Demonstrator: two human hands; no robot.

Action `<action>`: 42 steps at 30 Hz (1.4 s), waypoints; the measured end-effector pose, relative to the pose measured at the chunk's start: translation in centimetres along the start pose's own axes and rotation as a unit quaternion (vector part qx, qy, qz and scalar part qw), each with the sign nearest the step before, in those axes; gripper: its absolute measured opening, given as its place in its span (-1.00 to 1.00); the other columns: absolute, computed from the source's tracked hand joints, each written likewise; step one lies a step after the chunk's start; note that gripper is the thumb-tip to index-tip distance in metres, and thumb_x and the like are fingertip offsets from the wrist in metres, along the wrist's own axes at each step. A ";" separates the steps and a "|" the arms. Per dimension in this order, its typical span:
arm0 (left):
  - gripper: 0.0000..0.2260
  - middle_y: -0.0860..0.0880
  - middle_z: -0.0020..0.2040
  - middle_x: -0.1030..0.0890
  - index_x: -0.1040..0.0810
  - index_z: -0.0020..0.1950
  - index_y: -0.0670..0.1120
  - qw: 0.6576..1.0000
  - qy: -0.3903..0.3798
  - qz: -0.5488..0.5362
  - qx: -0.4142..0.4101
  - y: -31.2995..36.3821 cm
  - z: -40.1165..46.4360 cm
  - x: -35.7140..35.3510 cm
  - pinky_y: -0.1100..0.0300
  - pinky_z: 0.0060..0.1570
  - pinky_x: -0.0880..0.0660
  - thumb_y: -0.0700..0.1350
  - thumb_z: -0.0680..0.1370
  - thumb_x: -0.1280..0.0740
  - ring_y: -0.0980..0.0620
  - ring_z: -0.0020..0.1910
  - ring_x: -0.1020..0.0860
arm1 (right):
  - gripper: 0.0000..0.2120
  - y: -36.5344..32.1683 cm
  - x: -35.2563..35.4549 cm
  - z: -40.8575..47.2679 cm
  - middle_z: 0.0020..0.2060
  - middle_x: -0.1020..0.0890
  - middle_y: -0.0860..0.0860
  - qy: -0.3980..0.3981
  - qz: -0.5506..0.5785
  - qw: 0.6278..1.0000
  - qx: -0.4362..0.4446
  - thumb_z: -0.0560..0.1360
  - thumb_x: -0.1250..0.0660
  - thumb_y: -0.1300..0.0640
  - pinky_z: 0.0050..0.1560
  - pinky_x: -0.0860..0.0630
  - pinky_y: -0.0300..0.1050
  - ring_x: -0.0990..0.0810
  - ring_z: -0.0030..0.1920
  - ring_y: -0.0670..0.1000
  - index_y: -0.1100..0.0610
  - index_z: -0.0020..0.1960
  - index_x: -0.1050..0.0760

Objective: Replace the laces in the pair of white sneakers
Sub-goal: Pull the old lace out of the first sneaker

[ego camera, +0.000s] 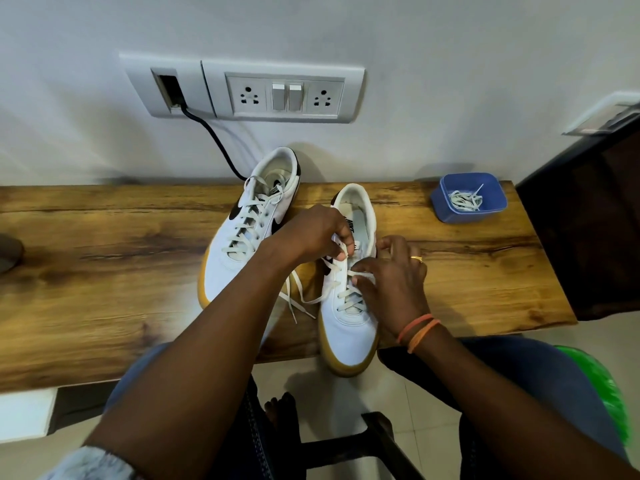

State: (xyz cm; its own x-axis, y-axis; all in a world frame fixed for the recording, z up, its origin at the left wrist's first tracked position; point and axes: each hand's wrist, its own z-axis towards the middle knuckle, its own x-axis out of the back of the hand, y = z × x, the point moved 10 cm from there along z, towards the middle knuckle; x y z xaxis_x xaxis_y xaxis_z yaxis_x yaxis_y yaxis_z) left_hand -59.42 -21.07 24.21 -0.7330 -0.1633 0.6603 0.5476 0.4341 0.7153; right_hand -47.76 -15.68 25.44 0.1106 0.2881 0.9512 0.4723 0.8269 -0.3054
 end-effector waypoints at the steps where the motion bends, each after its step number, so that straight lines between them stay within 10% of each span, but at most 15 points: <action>1: -0.82 0.00 0.09 -0.67 -0.72 -0.12 0.05 1.000 -0.003 -0.004 -0.001 0.0 0.0 0.0 0.01 0.11 -0.52 -0.21 0.38 -0.54 0.02 0.09 -0.59 | -0.87 0.2 -0.1 0.2 0.19 -0.40 0.05 0.005 0.006 1.000 -0.003 0.42 -0.48 0.04 0.20 -0.27 0.08 -0.31 0.26 0.15 -0.05 -0.03 -0.67; 10: -0.85 -0.08 0.15 -0.67 -0.73 -0.08 -0.05 0.999 -0.027 -0.022 0.005 -0.3 0.1 -0.1 0.05 0.16 -0.51 -0.23 0.40 -0.53 -0.02 0.15 -0.60 | -0.92 8.2 1.7 -1.5 -0.27 -0.66 0.00 -0.049 0.373 0.906 -0.195 0.41 -0.50 0.28 -0.18 -0.46 -0.47 -0.59 -0.19 -0.05 0.12 -0.19 -0.66; 13: -0.84 -0.06 0.17 -0.65 -0.72 -0.10 0.01 0.999 -0.025 -0.019 0.011 -0.5 0.3 -0.1 0.03 0.19 -0.49 -0.22 0.39 -0.54 0.00 0.18 -0.57 | -0.92 9.0 2.3 -1.7 -0.10 -0.64 0.05 -0.008 0.229 0.960 -0.158 0.36 -0.51 0.03 0.13 -0.48 -0.04 -0.53 0.01 0.01 -0.14 -0.21 -0.65; 20: -0.78 -0.01 0.10 -0.67 -0.67 -0.18 0.15 0.999 -0.030 -0.016 -0.004 -0.3 0.4 -0.4 -0.02 0.18 -0.48 -0.18 0.37 -0.56 0.03 0.17 -0.57 | -0.80 -0.4 1.1 -0.5 0.22 -0.40 0.06 0.032 0.006 0.999 0.025 0.42 -0.47 0.02 0.18 -0.29 0.09 -0.31 0.25 0.15 -0.09 0.05 -0.65; 33: -0.82 -0.03 0.05 -0.68 -0.70 -0.15 0.08 0.999 -0.029 -0.024 -0.020 -0.3 0.3 -0.2 -0.04 0.15 -0.49 -0.20 0.36 -0.56 0.01 0.18 -0.58 | -0.87 9.1 4.9 0.7 0.21 -0.38 0.01 0.009 0.070 0.980 -0.186 0.41 -0.50 0.00 0.22 -0.22 0.06 -0.32 0.32 0.15 -0.17 -0.22 -0.57; 42: -0.84 -0.03 0.06 -0.68 -0.72 -0.12 0.02 0.999 -0.026 -0.012 -0.019 -0.3 0.3 -0.2 -0.01 0.16 -0.48 -0.20 0.37 -0.55 0.02 0.16 -0.57 | -0.81 -0.8 0.1 -0.4 0.27 -0.39 0.10 0.028 -0.023 0.999 0.028 0.42 -0.46 0.06 0.19 -0.28 0.17 -0.32 0.28 0.21 -0.05 0.02 -0.62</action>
State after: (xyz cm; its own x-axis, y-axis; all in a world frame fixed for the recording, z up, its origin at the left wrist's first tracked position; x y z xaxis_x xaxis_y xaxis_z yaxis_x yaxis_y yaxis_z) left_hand -59.55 -20.89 23.73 -0.7648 -0.1270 0.6316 0.5447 0.3959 0.7393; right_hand -47.73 -16.53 25.81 0.1387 0.2231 0.9649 0.4291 0.8645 -0.2616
